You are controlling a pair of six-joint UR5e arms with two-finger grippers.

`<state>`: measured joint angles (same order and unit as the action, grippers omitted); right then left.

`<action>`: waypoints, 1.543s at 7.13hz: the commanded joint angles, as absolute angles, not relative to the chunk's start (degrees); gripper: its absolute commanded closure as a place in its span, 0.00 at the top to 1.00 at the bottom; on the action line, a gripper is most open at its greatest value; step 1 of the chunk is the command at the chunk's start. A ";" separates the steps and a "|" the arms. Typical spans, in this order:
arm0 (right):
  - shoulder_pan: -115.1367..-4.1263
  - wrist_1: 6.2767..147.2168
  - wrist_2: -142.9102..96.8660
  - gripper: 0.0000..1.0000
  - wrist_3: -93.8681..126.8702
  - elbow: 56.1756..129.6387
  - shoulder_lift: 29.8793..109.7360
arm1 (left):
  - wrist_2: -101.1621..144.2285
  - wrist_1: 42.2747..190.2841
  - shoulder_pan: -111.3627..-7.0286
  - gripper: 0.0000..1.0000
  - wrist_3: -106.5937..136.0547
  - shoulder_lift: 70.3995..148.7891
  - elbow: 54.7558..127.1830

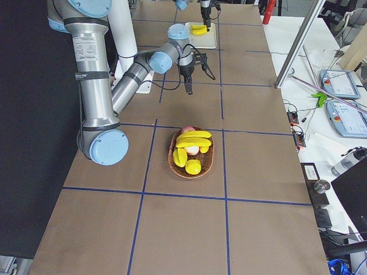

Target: Transfer all bananas from basket to plate

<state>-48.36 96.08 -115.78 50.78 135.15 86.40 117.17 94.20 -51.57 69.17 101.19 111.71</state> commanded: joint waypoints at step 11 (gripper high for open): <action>-61.00 52.87 -128.84 1.00 48.65 109.26 101.77 | 116.81 114.68 -39.38 1.00 97.73 114.61 110.83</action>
